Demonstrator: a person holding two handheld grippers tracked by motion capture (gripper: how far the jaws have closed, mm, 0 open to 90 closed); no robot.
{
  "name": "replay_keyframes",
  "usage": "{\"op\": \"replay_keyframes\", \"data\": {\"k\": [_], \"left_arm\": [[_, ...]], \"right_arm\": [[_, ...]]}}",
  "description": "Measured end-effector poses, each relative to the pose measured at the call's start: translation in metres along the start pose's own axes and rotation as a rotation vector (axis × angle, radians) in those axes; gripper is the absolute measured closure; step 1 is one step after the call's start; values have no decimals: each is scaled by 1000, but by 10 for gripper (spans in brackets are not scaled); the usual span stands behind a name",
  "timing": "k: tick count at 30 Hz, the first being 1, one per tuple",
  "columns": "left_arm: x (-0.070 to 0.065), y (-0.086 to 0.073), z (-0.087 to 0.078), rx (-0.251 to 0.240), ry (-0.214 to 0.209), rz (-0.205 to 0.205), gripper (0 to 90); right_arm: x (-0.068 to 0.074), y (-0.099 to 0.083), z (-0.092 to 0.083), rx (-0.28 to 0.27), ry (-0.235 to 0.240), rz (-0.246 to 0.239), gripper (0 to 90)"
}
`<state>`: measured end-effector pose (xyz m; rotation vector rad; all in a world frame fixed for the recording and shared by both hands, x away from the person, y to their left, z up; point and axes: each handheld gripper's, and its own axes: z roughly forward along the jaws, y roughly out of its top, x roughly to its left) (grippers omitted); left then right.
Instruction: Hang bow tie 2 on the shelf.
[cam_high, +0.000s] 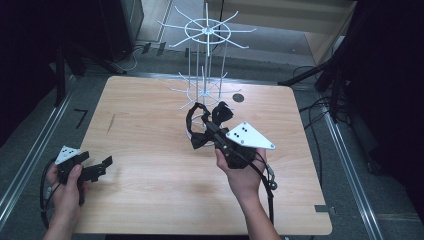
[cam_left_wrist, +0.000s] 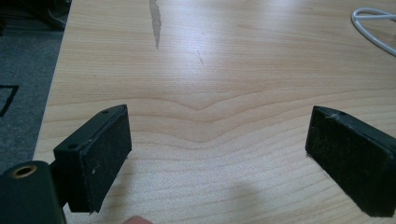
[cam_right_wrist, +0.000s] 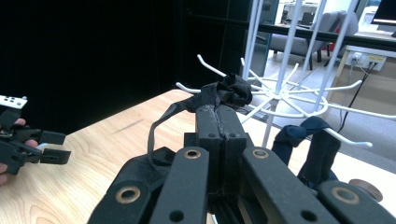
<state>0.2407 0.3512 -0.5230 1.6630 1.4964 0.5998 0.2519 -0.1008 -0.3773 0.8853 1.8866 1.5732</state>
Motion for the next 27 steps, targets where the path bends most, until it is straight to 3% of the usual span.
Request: {"op": "replay_keyframes", "data": {"k": [27], "left_arm": [[0,0,0,1,1,1,77]], "right_arm": [[-20,-21,16,44,-47,49,900]]}}
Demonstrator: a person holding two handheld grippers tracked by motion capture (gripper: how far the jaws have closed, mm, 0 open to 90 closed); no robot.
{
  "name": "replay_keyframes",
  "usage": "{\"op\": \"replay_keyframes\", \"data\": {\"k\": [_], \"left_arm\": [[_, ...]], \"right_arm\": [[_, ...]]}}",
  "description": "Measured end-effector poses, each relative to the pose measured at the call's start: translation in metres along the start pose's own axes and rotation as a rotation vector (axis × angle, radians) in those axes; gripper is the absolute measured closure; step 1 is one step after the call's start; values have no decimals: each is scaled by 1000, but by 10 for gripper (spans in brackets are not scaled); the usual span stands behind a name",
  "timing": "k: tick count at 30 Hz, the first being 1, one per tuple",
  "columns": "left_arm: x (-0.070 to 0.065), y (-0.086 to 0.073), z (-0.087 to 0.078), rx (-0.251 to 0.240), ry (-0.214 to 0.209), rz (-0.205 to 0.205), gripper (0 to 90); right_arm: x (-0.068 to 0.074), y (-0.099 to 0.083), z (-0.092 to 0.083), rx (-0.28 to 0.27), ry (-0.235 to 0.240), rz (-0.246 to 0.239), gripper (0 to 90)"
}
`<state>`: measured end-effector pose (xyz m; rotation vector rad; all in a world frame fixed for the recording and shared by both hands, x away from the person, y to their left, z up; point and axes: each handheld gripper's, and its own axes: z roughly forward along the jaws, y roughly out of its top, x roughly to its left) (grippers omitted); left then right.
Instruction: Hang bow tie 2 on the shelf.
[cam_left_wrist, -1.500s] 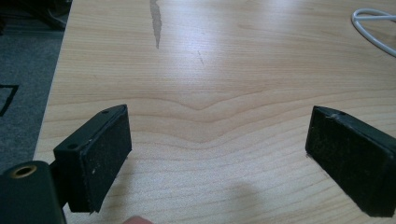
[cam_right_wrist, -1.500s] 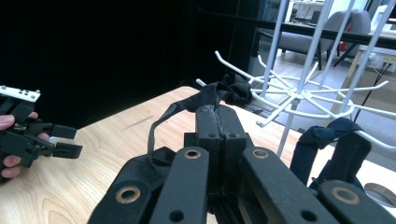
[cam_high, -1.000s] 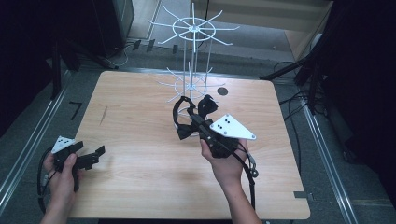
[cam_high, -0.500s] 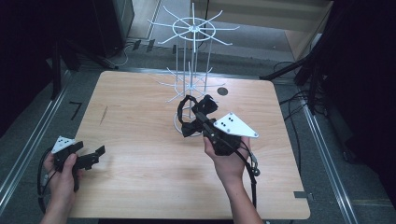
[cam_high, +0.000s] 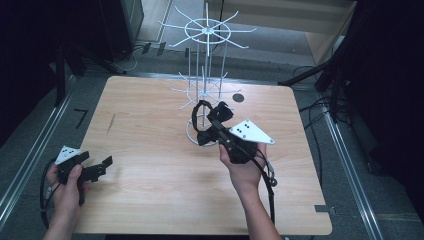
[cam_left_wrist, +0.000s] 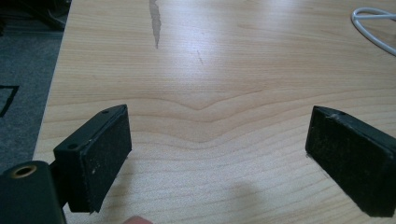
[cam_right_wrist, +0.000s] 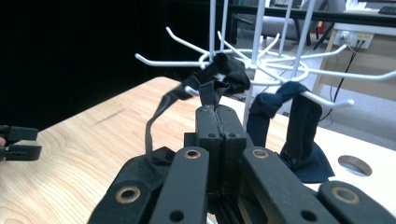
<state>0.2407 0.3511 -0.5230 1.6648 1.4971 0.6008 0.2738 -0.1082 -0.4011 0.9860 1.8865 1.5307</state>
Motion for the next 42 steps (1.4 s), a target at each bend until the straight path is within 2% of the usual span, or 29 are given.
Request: {"op": "replay_keyframes", "data": {"k": [20,30,37,42], "left_arm": [[0,0,0,-1,-6,-1,77],[0,0,0,1,-9,-2,77],[0,0,0,1,-7,-1,77],[0,0,0,3,-7,0,77]], "right_arm": [[-8,-17,25,69,-10,72,900],[-8,-24,34,89,-24,77,900],[-10,-31,38,98,-16,83,898],[-13,-36,38,109,1,91,839]]}}
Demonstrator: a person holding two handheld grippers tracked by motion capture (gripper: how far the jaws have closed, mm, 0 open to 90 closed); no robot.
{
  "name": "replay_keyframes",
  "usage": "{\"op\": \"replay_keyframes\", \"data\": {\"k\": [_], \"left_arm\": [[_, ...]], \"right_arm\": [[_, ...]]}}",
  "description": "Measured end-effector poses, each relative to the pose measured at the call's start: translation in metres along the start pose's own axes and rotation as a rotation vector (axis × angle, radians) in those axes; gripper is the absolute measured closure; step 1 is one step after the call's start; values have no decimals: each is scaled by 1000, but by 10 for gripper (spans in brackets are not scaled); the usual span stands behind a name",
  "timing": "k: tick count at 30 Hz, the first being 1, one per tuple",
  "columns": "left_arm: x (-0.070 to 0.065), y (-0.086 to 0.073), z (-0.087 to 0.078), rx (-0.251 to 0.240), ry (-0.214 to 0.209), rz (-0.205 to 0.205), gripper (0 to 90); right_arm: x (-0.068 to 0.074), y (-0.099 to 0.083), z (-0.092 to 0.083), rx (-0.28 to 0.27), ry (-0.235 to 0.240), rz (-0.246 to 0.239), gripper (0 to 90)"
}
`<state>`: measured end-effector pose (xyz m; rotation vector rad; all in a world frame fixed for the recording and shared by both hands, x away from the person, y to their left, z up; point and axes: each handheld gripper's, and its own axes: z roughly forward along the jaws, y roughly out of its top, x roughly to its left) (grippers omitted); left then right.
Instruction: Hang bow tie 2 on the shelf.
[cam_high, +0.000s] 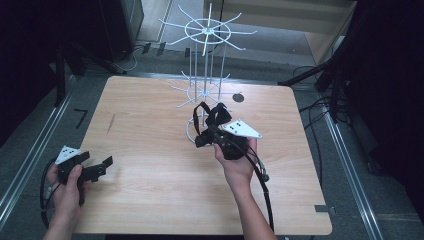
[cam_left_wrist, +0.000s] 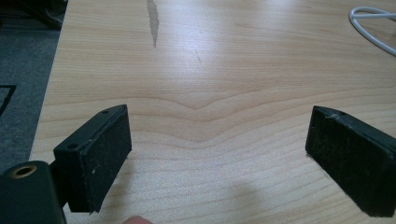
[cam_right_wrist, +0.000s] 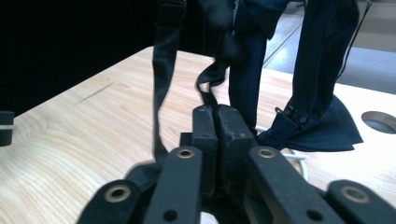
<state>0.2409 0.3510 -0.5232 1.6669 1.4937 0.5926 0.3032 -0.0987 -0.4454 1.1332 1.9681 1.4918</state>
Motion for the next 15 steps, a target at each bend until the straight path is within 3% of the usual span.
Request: {"op": "replay_keyframes", "data": {"k": [8,15], "left_arm": [[0,0,0,1,-1,3,77],[-1,0,0,-1,-4,0,77]], "right_arm": [[-6,-5,-4,-5,23,7,472],[-14,-12,-12,-6,1,8,290]]}}
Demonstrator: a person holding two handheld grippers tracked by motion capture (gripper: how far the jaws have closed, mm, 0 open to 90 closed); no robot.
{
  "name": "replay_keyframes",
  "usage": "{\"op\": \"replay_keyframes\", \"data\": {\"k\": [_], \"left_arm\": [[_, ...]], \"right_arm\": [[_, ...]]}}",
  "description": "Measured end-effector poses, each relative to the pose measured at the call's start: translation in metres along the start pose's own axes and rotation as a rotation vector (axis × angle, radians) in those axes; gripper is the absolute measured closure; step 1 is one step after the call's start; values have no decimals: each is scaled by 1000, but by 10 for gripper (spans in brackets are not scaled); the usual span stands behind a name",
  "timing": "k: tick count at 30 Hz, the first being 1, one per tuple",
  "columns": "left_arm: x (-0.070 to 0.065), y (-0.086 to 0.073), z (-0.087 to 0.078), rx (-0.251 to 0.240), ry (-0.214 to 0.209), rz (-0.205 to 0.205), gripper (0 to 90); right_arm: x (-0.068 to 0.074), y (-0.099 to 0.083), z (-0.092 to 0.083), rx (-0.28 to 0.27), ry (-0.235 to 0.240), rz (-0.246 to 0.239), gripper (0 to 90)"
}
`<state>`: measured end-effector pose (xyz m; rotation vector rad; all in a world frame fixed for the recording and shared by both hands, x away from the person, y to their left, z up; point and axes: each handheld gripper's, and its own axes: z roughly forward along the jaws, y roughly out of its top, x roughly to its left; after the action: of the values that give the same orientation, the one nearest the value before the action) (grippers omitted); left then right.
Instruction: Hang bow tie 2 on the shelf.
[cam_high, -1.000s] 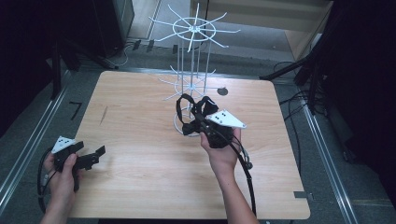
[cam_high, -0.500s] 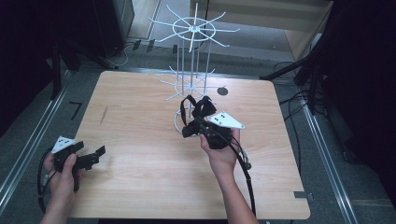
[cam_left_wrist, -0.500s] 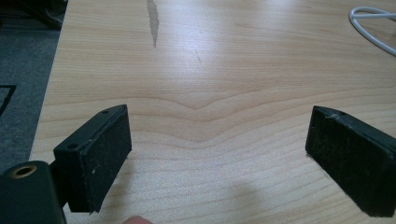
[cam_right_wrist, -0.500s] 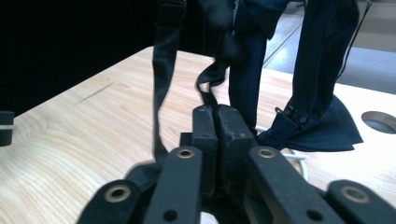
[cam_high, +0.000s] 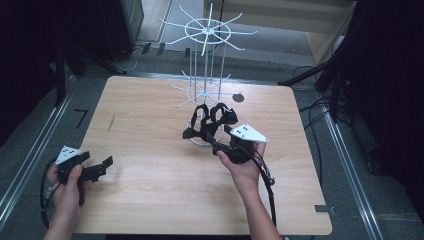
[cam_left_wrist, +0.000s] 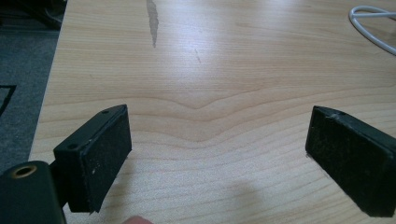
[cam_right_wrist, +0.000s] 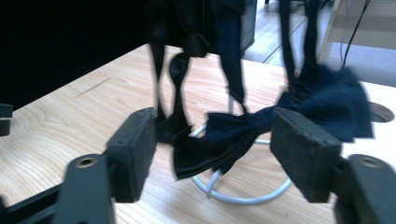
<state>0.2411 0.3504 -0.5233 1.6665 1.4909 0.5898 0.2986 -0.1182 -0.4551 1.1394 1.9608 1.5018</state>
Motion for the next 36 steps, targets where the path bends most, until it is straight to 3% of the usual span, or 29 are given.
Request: {"op": "replay_keyframes", "data": {"k": [6,15,21,26,36], "left_arm": [[0,0,0,2,0,4,77],[0,0,0,3,0,6,77],[0,0,0,1,3,7,77],[0,0,0,1,3,5,76],[0,0,0,1,3,3,77]], "right_arm": [[-8,-7,-8,4,-12,12,201],[-19,-15,-23,23,-19,-9,141],[-27,-22,-34,21,-31,10,121],[-33,-29,-42,37,-38,3,47],[-54,-47,-62,45,-52,49,0]]}}
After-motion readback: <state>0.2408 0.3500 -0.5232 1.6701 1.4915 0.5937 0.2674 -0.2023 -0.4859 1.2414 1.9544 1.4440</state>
